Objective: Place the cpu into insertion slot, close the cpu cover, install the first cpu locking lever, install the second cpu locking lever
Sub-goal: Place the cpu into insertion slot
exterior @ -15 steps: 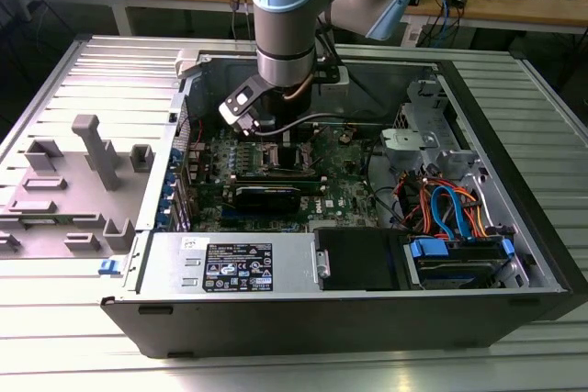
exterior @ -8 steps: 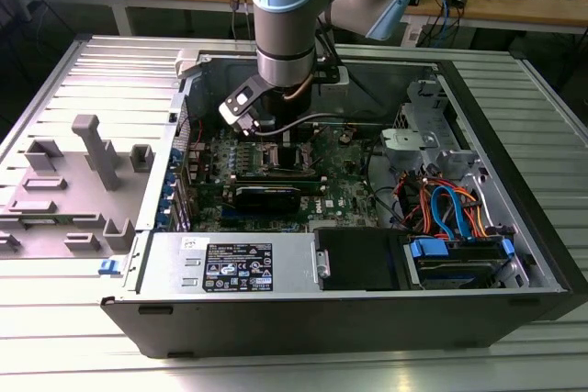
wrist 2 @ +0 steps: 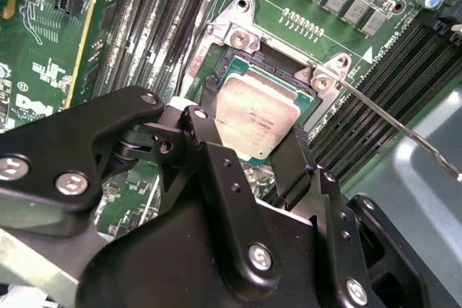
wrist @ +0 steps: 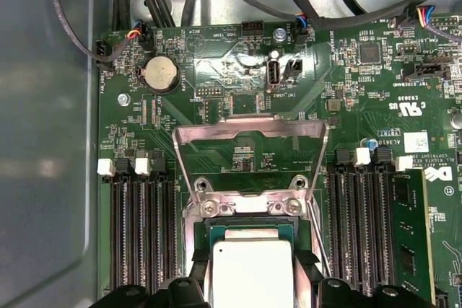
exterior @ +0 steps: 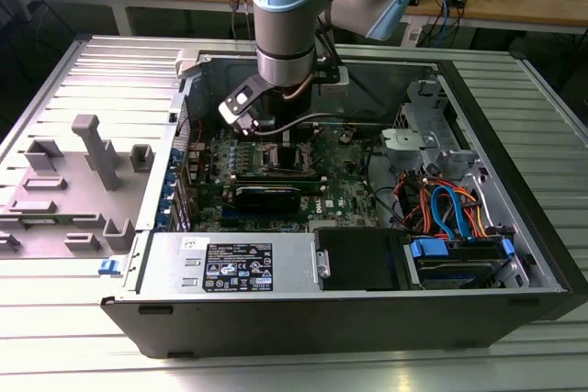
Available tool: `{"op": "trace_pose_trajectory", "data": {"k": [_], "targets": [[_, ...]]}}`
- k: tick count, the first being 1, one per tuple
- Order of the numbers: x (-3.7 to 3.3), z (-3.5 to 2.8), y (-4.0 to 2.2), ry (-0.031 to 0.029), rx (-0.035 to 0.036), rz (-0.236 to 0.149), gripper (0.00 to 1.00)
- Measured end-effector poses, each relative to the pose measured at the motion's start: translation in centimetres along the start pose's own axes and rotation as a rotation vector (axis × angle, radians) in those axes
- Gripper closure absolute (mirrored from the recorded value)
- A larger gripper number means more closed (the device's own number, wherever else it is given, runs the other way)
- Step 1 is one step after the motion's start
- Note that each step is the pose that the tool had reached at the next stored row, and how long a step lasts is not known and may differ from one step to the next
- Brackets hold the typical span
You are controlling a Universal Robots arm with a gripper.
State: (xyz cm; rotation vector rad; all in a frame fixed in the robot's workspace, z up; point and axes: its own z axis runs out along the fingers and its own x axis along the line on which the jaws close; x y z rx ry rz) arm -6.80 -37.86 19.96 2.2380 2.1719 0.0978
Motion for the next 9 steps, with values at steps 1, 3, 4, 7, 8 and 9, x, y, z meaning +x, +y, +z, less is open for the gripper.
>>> {"op": "trace_pose_trajectory", "data": {"k": [1, 3, 4, 7, 8, 9], "targets": [[-0.01, 0.18, -0.01, -0.0009, 0.0004, 0.0, 0.46], [0.0, 0.28, 0.0, -0.0004, 0.0, 0.0, 0.46], [0.0, 0.29, 0.0, -0.001, -0.0001, 0.0, 0.46], [0.0, 0.3, 0.0, -0.0034, -0.0003, -0.001, 0.46], [0.0, 0.3, 0.0, -0.0036, -0.0002, 0.0, 0.46], [0.0, 0.3, 0.0, -0.0036, -0.0003, -0.001, 0.46]]}}
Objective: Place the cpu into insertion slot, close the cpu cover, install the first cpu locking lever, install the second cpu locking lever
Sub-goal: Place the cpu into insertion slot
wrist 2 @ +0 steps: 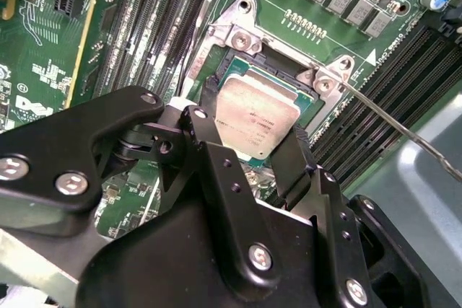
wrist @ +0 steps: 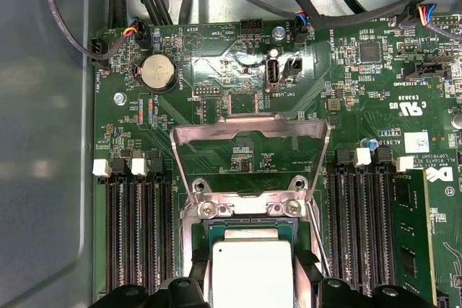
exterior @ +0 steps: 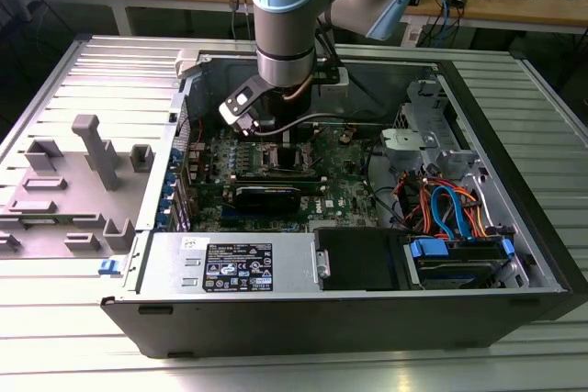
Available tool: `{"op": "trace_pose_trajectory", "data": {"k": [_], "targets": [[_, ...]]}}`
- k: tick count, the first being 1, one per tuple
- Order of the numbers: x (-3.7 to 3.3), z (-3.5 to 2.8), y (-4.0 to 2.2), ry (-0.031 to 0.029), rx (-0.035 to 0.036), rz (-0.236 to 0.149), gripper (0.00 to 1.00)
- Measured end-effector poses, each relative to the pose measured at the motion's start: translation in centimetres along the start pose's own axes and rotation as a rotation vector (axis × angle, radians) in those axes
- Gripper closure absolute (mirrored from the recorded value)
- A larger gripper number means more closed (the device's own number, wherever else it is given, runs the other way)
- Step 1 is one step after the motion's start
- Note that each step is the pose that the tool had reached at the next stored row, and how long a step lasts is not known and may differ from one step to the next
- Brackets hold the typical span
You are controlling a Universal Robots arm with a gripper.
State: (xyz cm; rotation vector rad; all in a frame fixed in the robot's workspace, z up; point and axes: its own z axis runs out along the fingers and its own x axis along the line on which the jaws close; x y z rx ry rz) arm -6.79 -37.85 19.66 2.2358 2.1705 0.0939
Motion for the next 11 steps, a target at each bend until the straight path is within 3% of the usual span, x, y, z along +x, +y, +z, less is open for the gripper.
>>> {"op": "trace_pose_trajectory", "data": {"k": [2, 5, 11], "targets": [[0.0, 0.01, 0.0, -0.0003, -0.0002, 0.0, 0.46], [0.01, 0.02, 0.01, -0.0005, -0.0003, 0.0, 0.32], [0.01, -0.15, 0.01, -0.0017, 0.0, 0.0, 0.32]]}}
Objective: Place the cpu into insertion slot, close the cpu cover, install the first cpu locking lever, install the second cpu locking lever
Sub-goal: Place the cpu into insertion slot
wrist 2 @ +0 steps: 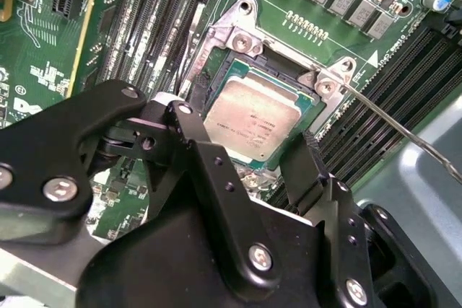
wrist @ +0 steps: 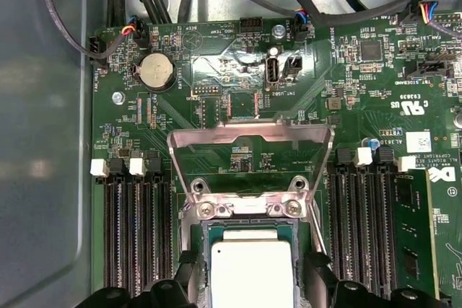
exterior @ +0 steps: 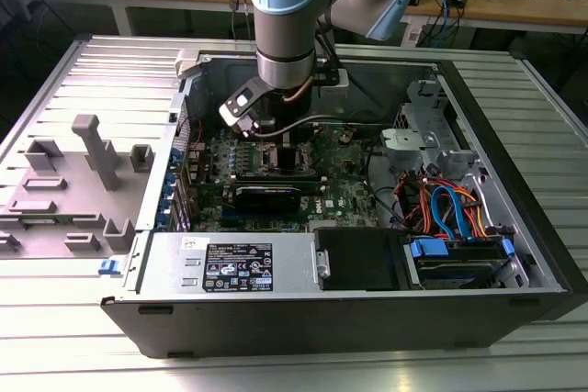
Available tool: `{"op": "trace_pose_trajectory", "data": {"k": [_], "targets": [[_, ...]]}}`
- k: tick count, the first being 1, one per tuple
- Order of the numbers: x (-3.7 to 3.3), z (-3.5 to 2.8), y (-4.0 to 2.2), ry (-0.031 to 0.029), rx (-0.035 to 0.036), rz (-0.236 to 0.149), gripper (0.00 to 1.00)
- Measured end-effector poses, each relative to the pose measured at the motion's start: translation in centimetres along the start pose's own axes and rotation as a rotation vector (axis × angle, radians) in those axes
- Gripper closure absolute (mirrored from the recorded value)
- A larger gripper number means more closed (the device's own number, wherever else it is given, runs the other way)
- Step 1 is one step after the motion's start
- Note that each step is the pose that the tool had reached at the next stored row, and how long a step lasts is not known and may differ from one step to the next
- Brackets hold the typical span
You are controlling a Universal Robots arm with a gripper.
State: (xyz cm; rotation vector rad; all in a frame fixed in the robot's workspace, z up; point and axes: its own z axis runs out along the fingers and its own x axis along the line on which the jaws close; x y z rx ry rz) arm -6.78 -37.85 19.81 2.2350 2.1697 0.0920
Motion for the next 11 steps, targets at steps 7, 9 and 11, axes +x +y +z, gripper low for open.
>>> {"op": "trace_pose_trajectory", "data": {"k": [7, 9, 11], "targets": [[0.02, -0.69, 0.05, 0.0003, 0.0011, 0.0, 0.32], [0.02, -0.7, 0.07, 0.0003, 0.0013, 0.0, 0.4], [0.01, -0.72, 0.07, -0.0004, 0.0016, 0.0, 0.53]]}}
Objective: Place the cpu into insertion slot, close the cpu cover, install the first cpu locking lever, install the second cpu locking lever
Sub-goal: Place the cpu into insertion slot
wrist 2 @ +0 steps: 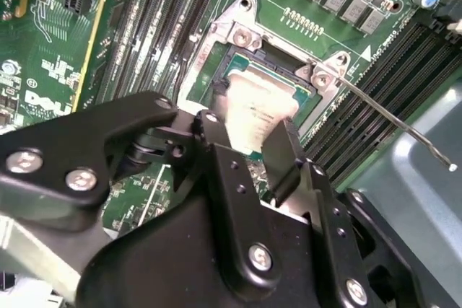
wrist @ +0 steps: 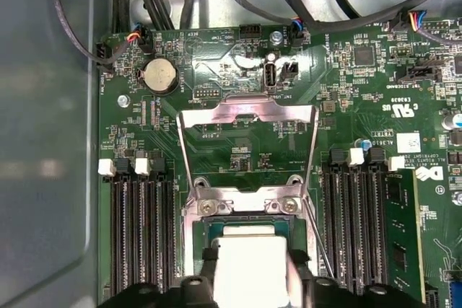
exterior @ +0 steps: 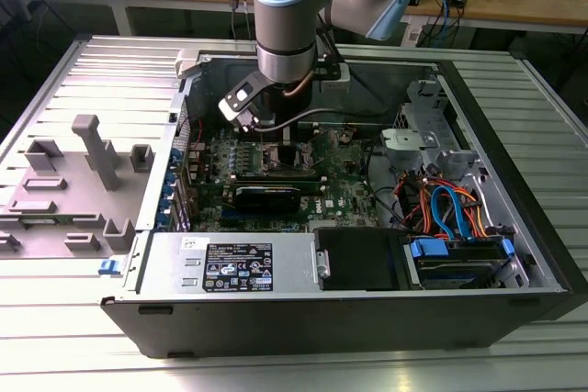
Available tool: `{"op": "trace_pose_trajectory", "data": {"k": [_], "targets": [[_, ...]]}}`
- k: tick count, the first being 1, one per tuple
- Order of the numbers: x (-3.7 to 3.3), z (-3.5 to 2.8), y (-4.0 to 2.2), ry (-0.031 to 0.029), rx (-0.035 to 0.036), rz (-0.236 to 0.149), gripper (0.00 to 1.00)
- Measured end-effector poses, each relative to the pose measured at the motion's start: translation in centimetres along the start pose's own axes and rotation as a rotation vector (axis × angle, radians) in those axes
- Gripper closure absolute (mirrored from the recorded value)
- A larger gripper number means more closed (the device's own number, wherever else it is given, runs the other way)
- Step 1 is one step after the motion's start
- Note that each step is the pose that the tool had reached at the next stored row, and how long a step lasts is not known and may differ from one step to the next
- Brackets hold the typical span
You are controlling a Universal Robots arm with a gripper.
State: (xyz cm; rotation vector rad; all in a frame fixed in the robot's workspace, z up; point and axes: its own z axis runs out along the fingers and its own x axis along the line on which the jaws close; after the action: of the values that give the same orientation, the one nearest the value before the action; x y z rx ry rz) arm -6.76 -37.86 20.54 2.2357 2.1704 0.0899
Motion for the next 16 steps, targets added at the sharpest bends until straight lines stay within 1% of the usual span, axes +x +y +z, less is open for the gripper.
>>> {"op": "trace_pose_trajectory", "data": {"k": [1, 2, 4, 7, 9, 10, 11, 13, 15, 16], "targets": [[0.01, 0.02, 0.01, -0.0006, -0.0002, 0.0, 0.58], [0.01, 0.02, 0.01, -0.0023, -0.0004, 0.0, 0.58], [0.0, 0.02, 0.01, -0.0034, -0.0004, 0.0, 0.58], [0.01, 0.03, 0.01, -0.0034, -0.0004, 0.0, 0.58], [0.03, -0.12, 0.04, -0.0025, -0.0008, 0.0, 0.58], [0.02, -0.23, 0.03, -0.003, -0.0004, 0.0, 0.58], [0.02, -0.49, 0.05, -0.0033, 0.0003, 0.0, 0.58], [0.03, -0.81, 0.07, -0.0033, 0.0014, 0.0, 0.58], [0.04, -1.12, 0.09, -0.0034, 0.0032, 0.0, 0.6], [0.04, -1.23, 0.1, -0.0034, 0.0038, 0.0, 0.66]]}}
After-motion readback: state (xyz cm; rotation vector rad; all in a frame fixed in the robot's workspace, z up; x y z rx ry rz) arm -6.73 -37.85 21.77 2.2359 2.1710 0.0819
